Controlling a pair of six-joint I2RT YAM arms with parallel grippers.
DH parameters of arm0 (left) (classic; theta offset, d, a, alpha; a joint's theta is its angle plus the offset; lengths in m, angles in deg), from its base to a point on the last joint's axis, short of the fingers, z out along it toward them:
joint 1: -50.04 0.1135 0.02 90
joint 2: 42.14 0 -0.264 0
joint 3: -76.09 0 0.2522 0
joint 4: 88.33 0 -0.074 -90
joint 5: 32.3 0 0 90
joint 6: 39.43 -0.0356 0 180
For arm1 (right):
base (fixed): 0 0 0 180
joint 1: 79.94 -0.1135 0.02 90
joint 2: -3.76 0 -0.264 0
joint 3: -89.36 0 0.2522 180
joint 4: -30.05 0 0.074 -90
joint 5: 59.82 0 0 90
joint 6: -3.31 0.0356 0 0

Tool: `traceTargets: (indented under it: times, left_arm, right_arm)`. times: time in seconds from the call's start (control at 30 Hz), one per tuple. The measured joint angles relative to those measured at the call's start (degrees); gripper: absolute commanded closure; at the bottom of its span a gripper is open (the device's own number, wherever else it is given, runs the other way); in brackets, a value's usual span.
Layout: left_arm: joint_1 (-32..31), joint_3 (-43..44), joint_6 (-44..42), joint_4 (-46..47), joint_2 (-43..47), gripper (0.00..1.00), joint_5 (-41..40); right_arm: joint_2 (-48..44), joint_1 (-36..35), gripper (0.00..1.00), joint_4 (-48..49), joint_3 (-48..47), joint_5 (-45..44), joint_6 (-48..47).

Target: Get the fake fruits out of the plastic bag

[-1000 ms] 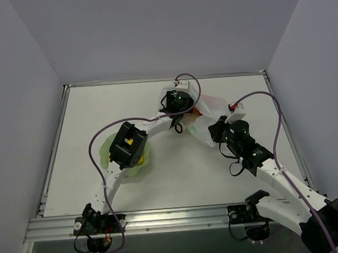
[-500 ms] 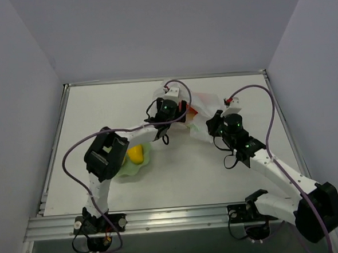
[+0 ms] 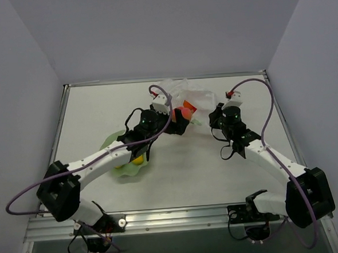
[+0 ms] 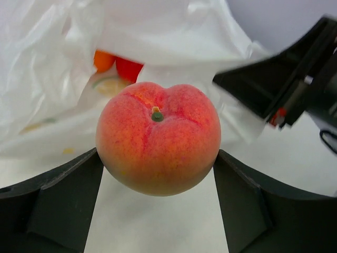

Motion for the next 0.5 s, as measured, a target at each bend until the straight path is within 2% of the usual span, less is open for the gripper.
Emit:
traceTargets:
  times: [0.13,0.3,0.4,0.5]
  left_arm:
    - [-0.09,-9.51,1.44,-8.11,13.57,0.78,-3.78]
    - [0.72,-14.95,3.96,-21.53,30.01,0.78,-17.66]
    - [2.23,-17.86,6.62,-28.04,35.8,0.76,-25.59]
    - [3.52,-20.98,8.52,-32.44,37.64,0.7,-30.08]
  right_arm:
    - [-1.92,0.28,1.0,-1.11,0.0,0.04,-0.26]
    - [-8.85,0.09,1.0,-3.5,0.57,0.13,-0.85]
    - [-12.92,-0.31,1.0,-4.96,1.42,0.28,-1.14]
    - [-16.37,-0.55,1.0,-7.72,2.38,0.81,-1.33]
